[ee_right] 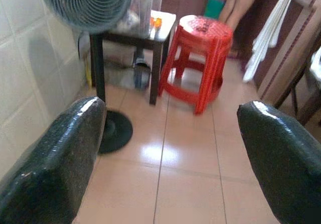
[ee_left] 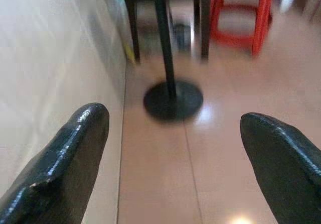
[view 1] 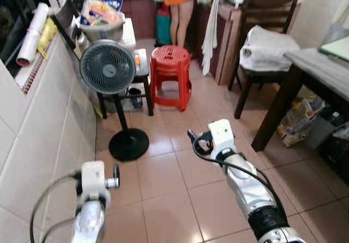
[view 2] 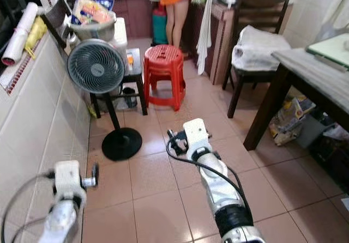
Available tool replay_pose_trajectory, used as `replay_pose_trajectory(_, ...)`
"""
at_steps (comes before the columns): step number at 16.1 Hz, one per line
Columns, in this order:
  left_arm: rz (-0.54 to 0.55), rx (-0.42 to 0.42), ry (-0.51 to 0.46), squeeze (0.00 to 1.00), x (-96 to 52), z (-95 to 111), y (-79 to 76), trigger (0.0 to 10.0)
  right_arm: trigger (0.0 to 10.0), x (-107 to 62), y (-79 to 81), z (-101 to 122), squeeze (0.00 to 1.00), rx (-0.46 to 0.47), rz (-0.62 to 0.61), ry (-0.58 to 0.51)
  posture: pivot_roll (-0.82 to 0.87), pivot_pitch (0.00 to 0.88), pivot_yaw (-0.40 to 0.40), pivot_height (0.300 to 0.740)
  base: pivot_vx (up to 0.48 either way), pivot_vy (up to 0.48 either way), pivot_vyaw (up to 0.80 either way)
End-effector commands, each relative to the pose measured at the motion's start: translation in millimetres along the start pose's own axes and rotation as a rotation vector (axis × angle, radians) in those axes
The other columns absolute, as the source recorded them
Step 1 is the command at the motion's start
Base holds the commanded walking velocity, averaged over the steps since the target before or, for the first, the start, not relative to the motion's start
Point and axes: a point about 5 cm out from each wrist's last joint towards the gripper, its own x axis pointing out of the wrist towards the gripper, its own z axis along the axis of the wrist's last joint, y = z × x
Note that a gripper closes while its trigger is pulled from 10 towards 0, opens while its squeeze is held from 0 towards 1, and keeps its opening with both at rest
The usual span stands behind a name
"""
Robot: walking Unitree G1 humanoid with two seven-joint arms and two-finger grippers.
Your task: Setting the table
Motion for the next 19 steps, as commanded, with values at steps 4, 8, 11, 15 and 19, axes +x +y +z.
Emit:
replay_pose_trajectory(4, -0.015, 0.138, 0.318, 0.0, -23.1, -74.7, 10.3, 10.0, 10.0, -17.2, 4.7, -63.0, 0.0, 0.069, 0.001, 0.285, 0.0, 0.0, 0.008, 0.74, 0.0, 0.0, 0.0)
replay_pose_trajectory(8, -0.086, 0.196, 0.489, 0.0, -38.7, -103.6, 12.1, 10.0, 10.0, -57.3, -1.5, -118.6, 0.0, 0.026, -0.038, 0.547, 0.0, 0.0, 0.009, 0.74, 0.0, 0.0, 0.0)
replay_pose_trajectory(11, -0.118, 0.183, 0.559, 0.0, -50.5, -117.1, 10.9, 10.0, 10.0, -73.9, 0.4, -136.5, 0.0, 0.019, -0.017, 0.655, -0.01, 0.0, 0.016, 0.74, 0.0, 0.0, 0.0)
replay_pose_trajectory(15, -0.194, 0.262, 0.613, 0.0, -71.5, -134.8, 7.5, 10.0, 10.0, -90.2, 5.6, -151.1, 0.0, -0.042, 0.039, 0.725, -0.02, 0.0, 0.028, 0.74, 0.0, 0.0, 0.0)
replay_pose_trajectory(19, -0.23, 0.289, 0.654, 0.0, -84.3, -144.8, 8.8, 10.0, 10.0, -100.7, 2.8, -158.8, 0.0, -0.051, 0.031, 0.764, -0.03, 0.0, 0.053, 0.74, 0.0, 0.0, 0.0)
